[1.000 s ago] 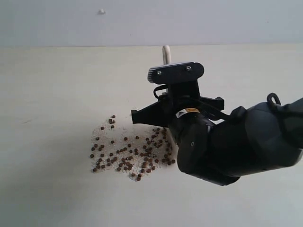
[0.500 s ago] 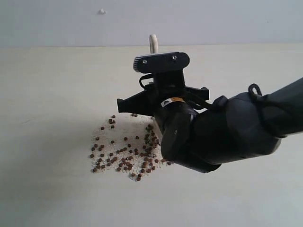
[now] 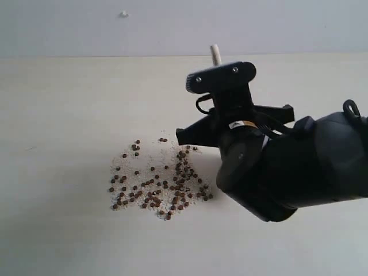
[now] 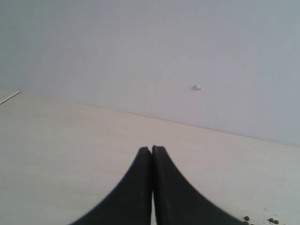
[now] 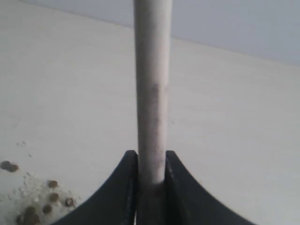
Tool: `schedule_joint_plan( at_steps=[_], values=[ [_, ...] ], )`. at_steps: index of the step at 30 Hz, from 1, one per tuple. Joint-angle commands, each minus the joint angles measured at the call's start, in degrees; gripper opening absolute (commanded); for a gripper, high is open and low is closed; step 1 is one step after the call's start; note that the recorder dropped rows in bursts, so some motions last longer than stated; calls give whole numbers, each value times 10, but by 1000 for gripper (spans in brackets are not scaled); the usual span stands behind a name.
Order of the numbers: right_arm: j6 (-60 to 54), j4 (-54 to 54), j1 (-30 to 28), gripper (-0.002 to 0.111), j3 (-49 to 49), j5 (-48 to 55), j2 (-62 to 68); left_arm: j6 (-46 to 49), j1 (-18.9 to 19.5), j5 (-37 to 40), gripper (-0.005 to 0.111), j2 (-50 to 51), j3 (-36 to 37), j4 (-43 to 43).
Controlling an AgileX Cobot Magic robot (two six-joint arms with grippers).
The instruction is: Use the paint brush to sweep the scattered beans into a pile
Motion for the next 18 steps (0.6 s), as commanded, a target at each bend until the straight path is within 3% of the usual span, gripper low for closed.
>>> schedule_joint_plan(
  at_steps=[1, 5, 10, 18],
  values=[
    [55, 0, 1, 0, 45, 7, -3, -5, -4, -2, 0, -4, 2, 1],
    [129, -61, 1, 0, 44, 87, 0, -5, -4, -2, 0, -4, 2, 1],
    [281, -165, 1, 0, 41, 99, 34, -5, -4, -2, 0, -4, 2, 1],
    [323, -185, 1, 0, -10, 109, 61, -5, -13, -2, 0, -4, 2, 1]
  ],
)
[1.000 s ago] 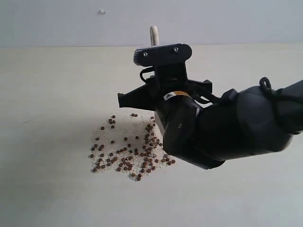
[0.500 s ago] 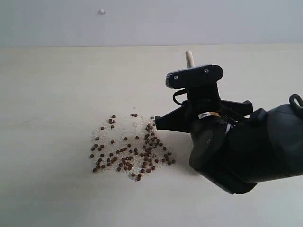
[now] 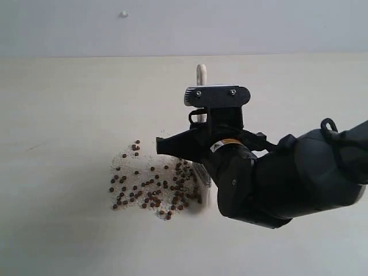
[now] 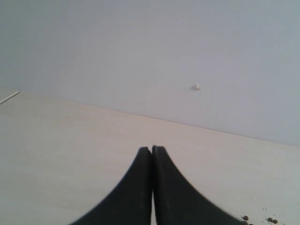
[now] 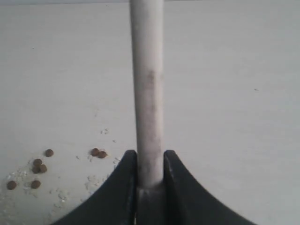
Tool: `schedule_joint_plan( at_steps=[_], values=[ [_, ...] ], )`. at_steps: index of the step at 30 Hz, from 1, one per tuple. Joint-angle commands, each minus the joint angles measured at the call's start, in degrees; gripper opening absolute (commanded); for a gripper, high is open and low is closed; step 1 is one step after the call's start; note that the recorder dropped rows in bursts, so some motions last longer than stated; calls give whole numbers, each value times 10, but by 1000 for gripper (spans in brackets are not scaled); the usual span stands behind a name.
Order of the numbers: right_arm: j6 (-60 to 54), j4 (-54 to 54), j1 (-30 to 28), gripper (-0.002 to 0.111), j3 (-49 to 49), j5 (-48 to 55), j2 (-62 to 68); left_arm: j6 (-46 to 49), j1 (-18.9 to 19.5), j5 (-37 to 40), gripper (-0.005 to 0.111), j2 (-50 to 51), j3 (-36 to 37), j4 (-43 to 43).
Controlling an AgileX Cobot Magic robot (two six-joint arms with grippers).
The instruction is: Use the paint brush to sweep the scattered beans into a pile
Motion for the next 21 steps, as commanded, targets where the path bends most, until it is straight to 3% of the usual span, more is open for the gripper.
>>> schedule_joint_plan(
  at_steps=[1, 5, 14, 18, 21],
  values=[
    [21, -5, 1, 0, -29, 35, 17, -5, -13, -2, 0, -4, 2, 1],
    [-13, 22, 1, 0, -34, 17, -2, -5, -16, -2, 0, -4, 2, 1],
    [-208, 66, 1, 0, -32, 5, -94, -5, -16, -2, 0, -4, 2, 1],
    [-291, 35, 1, 0, -32, 28, -148, -5, -16, -2, 0, -4, 2, 1],
    [-297, -36, 1, 0, -32, 110, -175, -5, -16, -2, 0, -4, 2, 1]
  ],
)
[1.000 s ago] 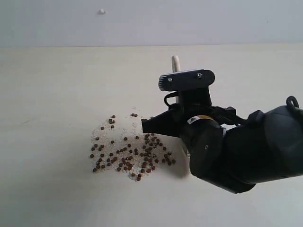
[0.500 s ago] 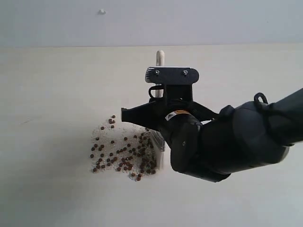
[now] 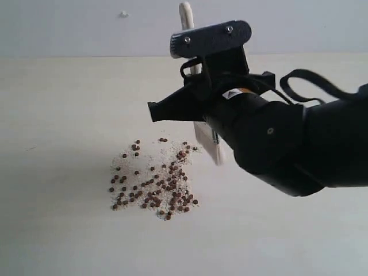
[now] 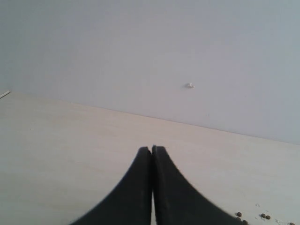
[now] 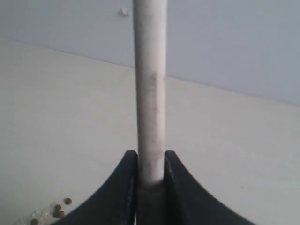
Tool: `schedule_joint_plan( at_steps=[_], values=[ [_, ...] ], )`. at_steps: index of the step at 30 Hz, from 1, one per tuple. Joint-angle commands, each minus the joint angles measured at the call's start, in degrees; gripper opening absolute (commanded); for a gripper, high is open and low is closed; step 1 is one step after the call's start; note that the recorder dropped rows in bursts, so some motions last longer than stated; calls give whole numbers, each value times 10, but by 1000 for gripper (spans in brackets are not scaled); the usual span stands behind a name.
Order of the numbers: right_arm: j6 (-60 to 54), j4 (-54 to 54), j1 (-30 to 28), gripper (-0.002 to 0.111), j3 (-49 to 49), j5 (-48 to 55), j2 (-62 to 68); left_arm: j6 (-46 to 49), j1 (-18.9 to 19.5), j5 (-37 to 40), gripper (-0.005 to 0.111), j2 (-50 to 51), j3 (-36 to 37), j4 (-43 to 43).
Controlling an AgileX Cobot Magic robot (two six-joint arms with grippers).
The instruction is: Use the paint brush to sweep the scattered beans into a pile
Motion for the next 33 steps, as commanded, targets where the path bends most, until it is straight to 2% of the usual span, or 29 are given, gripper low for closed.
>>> schedule_joint_plan(
  at_steps=[1, 5, 10, 17, 24, 28, 33],
  values=[
    [-30, -108, 1, 0, -1, 105, -41, -5, -3, -2, 0, -4, 2, 1],
    [6, -231, 1, 0, -1, 200, -45, -5, -4, -2, 0, -4, 2, 1],
    [63, -358, 1, 0, 0, 263, -45, -5, -16, -2, 0, -4, 2, 1],
    [229, -587, 0, 0, 29, 262, -44, -5, -16, -2, 0, -4, 2, 1],
    [483, -903, -18, 0, 74, 131, -44, -5, -16, -2, 0, -4, 2, 1],
    [669, -1125, -87, 0, 80, 8, -44, -5, -16, -2, 0, -4, 2, 1],
    [821, -1275, -185, 0, 80, -134, -39, -5, -16, -2, 0, -4, 2, 1]
  ],
)
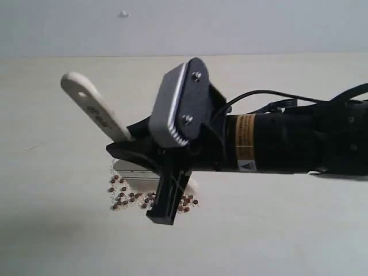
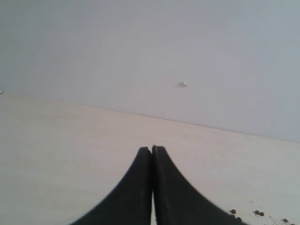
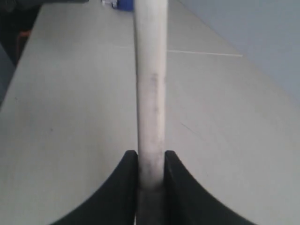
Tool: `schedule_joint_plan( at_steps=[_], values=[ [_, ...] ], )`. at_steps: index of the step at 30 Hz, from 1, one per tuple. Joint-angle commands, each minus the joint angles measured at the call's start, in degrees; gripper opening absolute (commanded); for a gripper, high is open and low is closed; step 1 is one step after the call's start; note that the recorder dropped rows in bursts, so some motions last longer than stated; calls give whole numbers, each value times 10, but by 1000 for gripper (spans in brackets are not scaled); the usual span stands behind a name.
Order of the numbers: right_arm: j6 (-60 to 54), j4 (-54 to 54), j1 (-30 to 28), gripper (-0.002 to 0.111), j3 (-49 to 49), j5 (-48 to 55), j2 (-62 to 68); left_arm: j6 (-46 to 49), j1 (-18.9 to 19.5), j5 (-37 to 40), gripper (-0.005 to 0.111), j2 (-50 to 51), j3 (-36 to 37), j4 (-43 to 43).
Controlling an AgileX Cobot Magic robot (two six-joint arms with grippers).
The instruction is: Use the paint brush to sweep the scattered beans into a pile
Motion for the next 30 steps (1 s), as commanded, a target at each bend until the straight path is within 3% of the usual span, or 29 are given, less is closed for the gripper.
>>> schedule_joint_plan(
  at_steps=[1, 6, 16, 30],
  values=[
    [140, -155, -84, 0, 3, -156, 4, -5, -3, -2, 0, -4, 2, 1],
    [182, -212, -112, 0, 3, -299, 56, -5, -3, -2, 0, -4, 2, 3],
    [158, -192, -114, 0, 3, -299, 192, -5, -3, -2, 0, -4, 2, 3],
    [135, -170, -139, 0, 3, -297, 209, -5, -3, -2, 0, -4, 2, 3]
  ],
)
